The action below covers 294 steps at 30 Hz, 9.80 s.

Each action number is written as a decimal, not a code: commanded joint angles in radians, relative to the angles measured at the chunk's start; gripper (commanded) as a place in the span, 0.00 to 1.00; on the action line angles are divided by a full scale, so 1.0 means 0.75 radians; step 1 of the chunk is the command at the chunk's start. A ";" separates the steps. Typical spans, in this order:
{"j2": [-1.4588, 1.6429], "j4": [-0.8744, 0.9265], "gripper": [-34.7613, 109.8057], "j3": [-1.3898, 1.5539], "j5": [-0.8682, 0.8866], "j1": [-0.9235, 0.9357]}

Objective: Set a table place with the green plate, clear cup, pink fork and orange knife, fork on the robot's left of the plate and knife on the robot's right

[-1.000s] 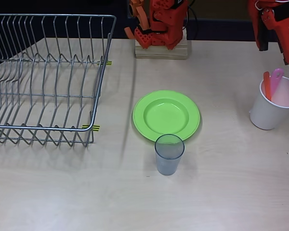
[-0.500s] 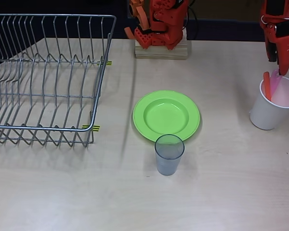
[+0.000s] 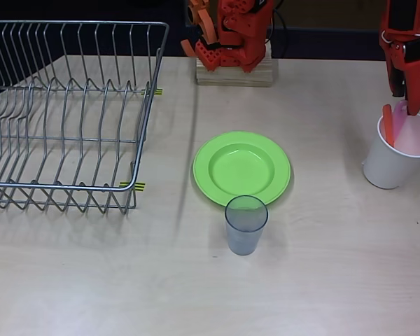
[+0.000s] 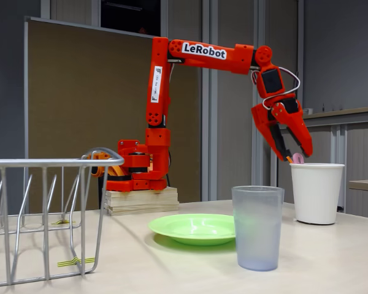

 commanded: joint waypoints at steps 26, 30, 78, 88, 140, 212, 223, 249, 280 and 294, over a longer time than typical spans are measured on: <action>0.035 0.178 0.24 -0.393 -0.252 0.102; 0.033 0.325 0.24 -0.556 -0.243 0.094; 0.493 -0.773 0.24 0.769 -1.094 0.699; 0.483 -1.143 0.24 1.037 -1.039 0.614; 0.612 -1.372 0.35 1.653 -0.475 0.520; 0.446 0.010 0.24 0.084 -0.695 0.166; 0.569 0.442 0.24 -0.227 -0.657 0.172; 1.561 -0.053 0.24 0.976 -1.704 0.976; 1.604 -0.640 0.24 1.673 -2.139 1.632; 1.505 -0.812 0.28 1.745 -2.025 1.710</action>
